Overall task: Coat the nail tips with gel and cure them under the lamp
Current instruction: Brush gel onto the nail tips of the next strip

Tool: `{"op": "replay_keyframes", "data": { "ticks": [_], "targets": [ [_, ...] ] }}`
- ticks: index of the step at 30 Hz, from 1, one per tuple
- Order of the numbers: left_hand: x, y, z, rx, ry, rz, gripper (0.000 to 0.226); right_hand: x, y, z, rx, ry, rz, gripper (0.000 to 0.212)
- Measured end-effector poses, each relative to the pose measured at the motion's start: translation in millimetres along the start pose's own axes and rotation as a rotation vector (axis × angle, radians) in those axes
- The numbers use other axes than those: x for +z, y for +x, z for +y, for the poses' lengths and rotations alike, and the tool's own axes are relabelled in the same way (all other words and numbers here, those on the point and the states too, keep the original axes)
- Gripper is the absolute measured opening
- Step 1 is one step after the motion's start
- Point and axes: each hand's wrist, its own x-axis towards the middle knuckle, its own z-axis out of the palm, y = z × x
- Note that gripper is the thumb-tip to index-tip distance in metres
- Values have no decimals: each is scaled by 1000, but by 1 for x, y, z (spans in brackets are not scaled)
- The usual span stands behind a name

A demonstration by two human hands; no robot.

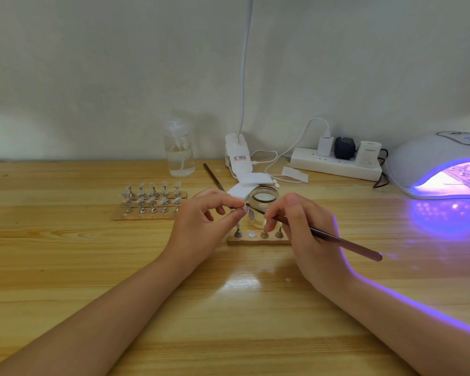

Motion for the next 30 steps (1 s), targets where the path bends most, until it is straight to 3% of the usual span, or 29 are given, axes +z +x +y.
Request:
{"op": "replay_keyframes", "data": {
  "ticks": [13,30],
  "targets": [
    [-1,-1,0,-2,-2,25,18,0,-2,0,-19,88,6,43],
    [2,-2,2,109,10,28,21,-1,0,-1,-19,-144,4,35]
  ]
}}
